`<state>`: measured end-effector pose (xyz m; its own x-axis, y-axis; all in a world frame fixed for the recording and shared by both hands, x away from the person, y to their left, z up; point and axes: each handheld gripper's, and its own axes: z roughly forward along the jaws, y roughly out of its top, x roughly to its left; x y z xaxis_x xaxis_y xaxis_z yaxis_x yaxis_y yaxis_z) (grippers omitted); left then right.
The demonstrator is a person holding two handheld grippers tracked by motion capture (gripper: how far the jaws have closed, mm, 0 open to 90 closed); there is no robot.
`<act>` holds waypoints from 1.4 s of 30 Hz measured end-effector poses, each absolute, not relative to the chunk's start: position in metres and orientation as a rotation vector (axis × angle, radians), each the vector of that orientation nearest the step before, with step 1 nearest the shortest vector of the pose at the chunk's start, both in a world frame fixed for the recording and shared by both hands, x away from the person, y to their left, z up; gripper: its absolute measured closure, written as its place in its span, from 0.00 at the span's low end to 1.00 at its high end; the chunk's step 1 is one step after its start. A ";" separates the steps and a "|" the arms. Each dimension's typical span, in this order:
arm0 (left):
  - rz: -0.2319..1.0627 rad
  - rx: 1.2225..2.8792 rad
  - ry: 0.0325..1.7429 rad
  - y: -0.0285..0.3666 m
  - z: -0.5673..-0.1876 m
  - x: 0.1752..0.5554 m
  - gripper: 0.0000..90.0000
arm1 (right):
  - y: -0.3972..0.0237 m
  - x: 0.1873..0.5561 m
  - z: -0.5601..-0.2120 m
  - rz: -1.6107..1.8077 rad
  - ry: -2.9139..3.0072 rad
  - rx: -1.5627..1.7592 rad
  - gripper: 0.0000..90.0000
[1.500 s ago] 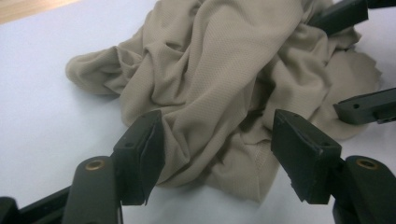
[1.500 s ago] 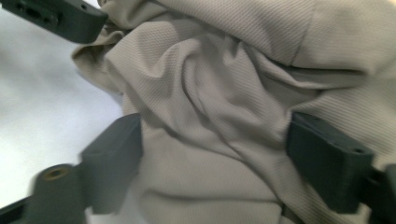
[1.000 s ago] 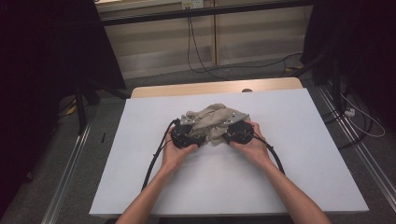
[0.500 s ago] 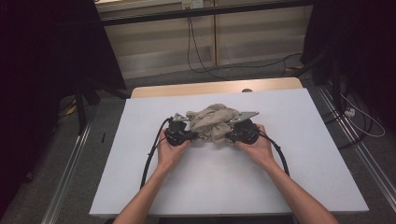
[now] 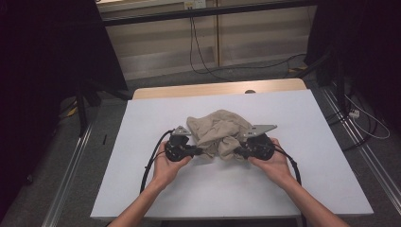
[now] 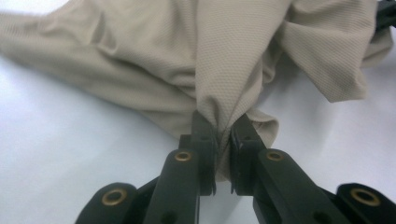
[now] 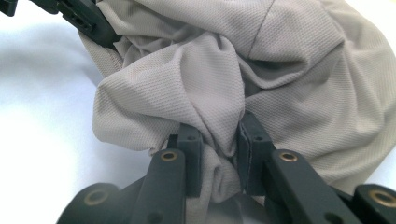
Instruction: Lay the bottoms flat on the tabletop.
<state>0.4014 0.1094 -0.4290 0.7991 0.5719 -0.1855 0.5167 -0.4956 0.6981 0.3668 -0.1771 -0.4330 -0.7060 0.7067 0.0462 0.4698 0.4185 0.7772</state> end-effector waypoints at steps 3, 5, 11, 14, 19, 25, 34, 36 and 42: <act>0.080 2.214 0.775 0.112 -0.430 0.390 0.92 | -0.181 0.357 -0.433 1.213 2.406 1.027 0.84; 0.079 2.219 0.774 0.114 -0.431 0.386 0.92 | -0.182 0.351 -0.432 1.218 2.424 1.014 0.84; 0.021 2.235 0.744 0.131 -0.429 0.357 0.92 | -0.185 0.322 -0.428 1.232 2.476 0.971 0.84; 0.017 2.239 0.738 0.134 -0.428 0.349 0.92 | -0.187 0.304 -0.426 1.251 2.489 0.966 0.84; -0.015 2.238 0.734 0.150 -0.427 0.323 0.92 | -0.190 0.278 -0.430 1.243 2.505 0.974 0.83; 0.004 2.208 0.770 0.152 -0.426 0.320 0.64 | -0.188 0.276 -0.430 1.232 2.505 0.975 0.57; 0.117 2.092 0.763 0.156 -0.406 0.329 0.37 | -0.202 0.284 -0.414 1.267 2.362 1.030 0.26; 0.153 2.098 0.706 0.151 -0.402 0.333 0.38 | -0.208 0.288 -0.410 1.294 2.313 1.059 0.23; 0.242 2.047 0.778 0.138 -0.408 0.354 0.28 | -0.217 0.312 -0.408 1.250 2.242 1.071 0.25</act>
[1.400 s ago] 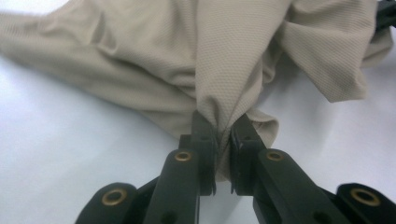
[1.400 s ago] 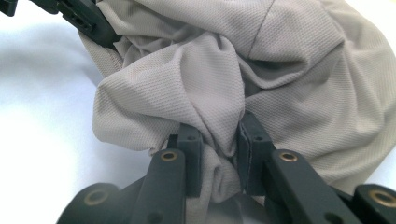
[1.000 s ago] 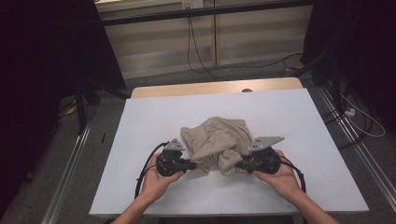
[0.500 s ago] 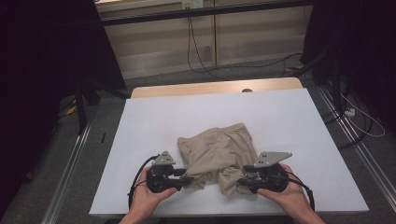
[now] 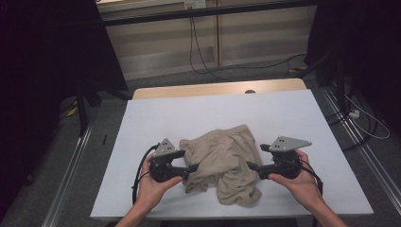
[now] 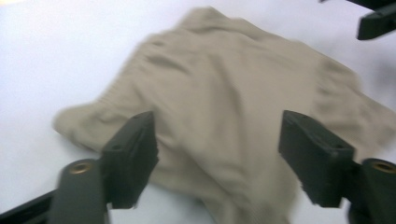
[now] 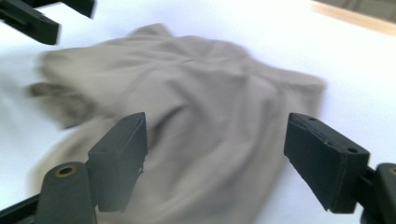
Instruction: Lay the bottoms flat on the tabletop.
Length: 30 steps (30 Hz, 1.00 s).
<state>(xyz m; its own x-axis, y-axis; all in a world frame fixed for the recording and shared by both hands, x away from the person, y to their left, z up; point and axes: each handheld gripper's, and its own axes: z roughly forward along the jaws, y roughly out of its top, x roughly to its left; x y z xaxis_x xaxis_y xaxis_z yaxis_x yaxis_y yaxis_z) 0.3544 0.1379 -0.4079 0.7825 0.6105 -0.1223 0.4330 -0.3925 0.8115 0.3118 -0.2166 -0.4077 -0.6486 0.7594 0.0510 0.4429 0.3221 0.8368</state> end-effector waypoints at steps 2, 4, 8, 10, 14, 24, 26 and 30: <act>0.271 2.023 0.825 0.126 -0.413 0.373 0.26 | -0.219 0.333 -0.413 1.225 2.243 1.108 0.26; 0.301 2.040 0.831 0.117 -0.416 0.386 0.26 | -0.221 0.350 -0.417 1.190 2.228 1.134 0.27; 0.315 2.061 0.856 0.107 -0.422 0.404 0.28 | -0.224 0.379 -0.419 1.182 2.201 1.206 0.30; 0.284 2.105 0.884 0.103 -0.430 0.414 0.32 | -0.225 0.390 -0.416 1.168 2.190 1.229 0.33; 0.260 2.158 0.903 0.103 -0.439 0.415 0.28 | -0.221 0.412 -0.420 1.123 2.204 1.274 0.42; 0.249 2.146 0.930 0.113 -0.444 0.418 0.20 | -0.214 0.466 -0.441 1.004 2.217 1.394 0.54; 0.249 2.148 0.930 0.115 -0.443 0.418 0.20 | -0.213 0.473 -0.445 1.004 2.224 1.418 0.56; 0.258 2.134 0.942 0.118 -0.441 0.418 0.20 | -0.209 0.478 -0.457 1.000 2.270 1.453 0.58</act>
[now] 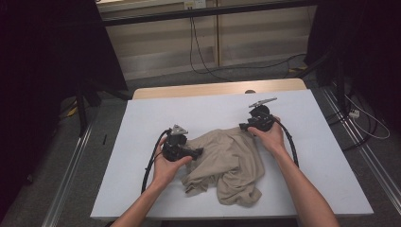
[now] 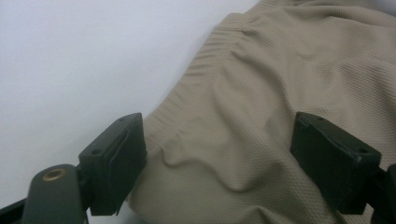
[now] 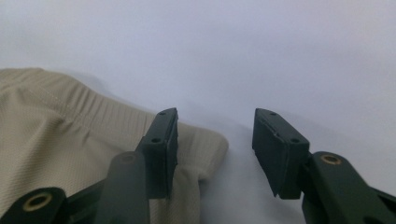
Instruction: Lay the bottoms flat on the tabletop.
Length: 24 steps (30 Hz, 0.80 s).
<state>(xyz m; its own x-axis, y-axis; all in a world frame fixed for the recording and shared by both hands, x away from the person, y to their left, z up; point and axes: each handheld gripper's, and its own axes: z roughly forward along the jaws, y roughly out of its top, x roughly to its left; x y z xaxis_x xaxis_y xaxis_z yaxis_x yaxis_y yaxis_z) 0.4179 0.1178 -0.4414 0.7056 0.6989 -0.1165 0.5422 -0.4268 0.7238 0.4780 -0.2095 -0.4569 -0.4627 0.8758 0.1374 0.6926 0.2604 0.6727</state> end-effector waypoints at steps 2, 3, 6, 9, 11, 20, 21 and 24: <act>0.259 2.133 0.951 0.119 -0.441 0.419 0.20 | -0.211 0.478 -0.459 1.018 2.262 1.470 0.58; 0.272 2.125 0.966 0.121 -0.441 0.420 0.20 | -0.210 0.478 -0.458 1.022 2.268 1.471 0.57; 0.270 2.105 0.991 0.125 -0.438 0.422 0.20 | -0.208 0.475 -0.458 1.008 2.292 1.445 0.68; 0.285 2.084 1.013 0.130 -0.437 0.424 0.20 | -0.204 0.474 -0.456 1.005 2.295 1.463 0.73; 0.289 2.072 1.029 0.135 -0.436 0.426 0.20 | -0.204 0.474 -0.456 1.007 2.302 1.478 0.75; 0.316 2.023 1.100 0.155 -0.433 0.434 0.21 | -0.203 0.469 -0.452 0.966 2.313 1.525 0.73; 0.315 2.018 1.108 0.158 -0.432 0.435 0.21 | -0.203 0.469 -0.449 0.920 2.302 1.506 0.61; 0.320 2.009 1.118 0.160 -0.433 0.436 0.21 | -0.205 0.468 -0.448 0.906 2.293 1.509 0.62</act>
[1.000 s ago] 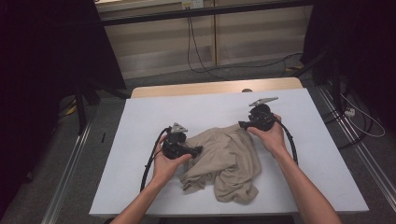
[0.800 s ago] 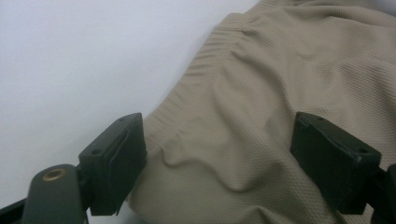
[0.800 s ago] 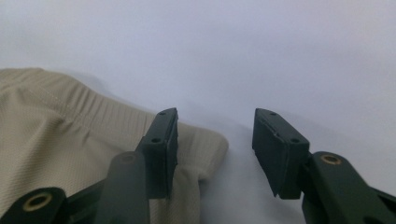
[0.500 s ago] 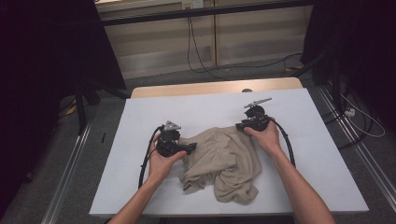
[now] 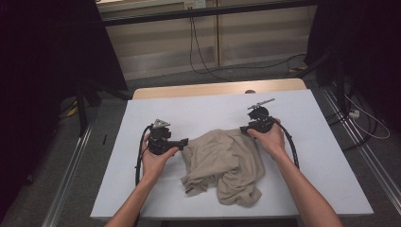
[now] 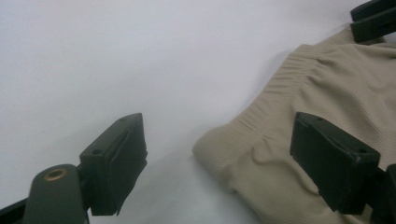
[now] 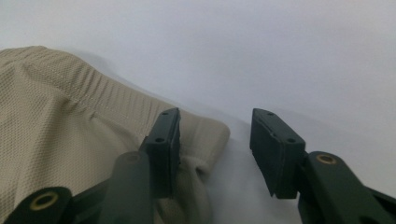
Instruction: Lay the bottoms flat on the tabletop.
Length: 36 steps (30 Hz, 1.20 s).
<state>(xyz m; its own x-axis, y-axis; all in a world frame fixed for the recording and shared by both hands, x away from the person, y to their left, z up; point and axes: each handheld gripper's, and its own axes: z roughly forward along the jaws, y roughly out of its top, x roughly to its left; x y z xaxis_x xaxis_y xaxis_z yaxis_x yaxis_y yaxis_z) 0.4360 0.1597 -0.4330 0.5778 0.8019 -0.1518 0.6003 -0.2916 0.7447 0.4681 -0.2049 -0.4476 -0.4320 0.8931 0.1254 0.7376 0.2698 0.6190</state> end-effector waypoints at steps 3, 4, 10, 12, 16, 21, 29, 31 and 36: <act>0.319 2.012 1.126 0.160 -0.435 0.437 0.21 | -0.209 0.467 -0.451 0.951 2.294 1.566 0.71; 0.322 2.013 1.128 0.160 -0.435 0.437 0.21 | -0.209 0.467 -0.451 0.951 2.294 1.566 0.71; 0.312 2.014 1.123 0.160 -0.434 0.439 0.22 | -0.208 0.464 -0.452 1.017 2.284 1.589 0.94; 0.297 2.019 1.127 0.160 -0.435 0.441 0.23 | -0.209 0.464 -0.450 1.053 2.274 1.583 0.96; 0.286 2.024 1.131 0.159 -0.437 0.445 0.30 | -0.211 0.461 -0.445 1.068 2.262 1.527 0.96; 0.202 2.052 1.138 0.143 -0.447 0.458 0.57 | -0.221 0.455 -0.439 1.074 2.227 1.455 0.96; 0.170 2.028 1.173 0.136 -0.449 0.471 0.73 | -0.225 0.453 -0.444 1.068 2.232 1.453 0.96; 0.153 2.052 1.182 0.140 -0.456 0.471 0.71 | -0.225 0.453 -0.444 1.072 2.236 1.438 0.96; 0.139 2.037 1.182 0.141 -0.456 0.469 0.64 | -0.226 0.451 -0.444 1.081 2.230 1.437 0.96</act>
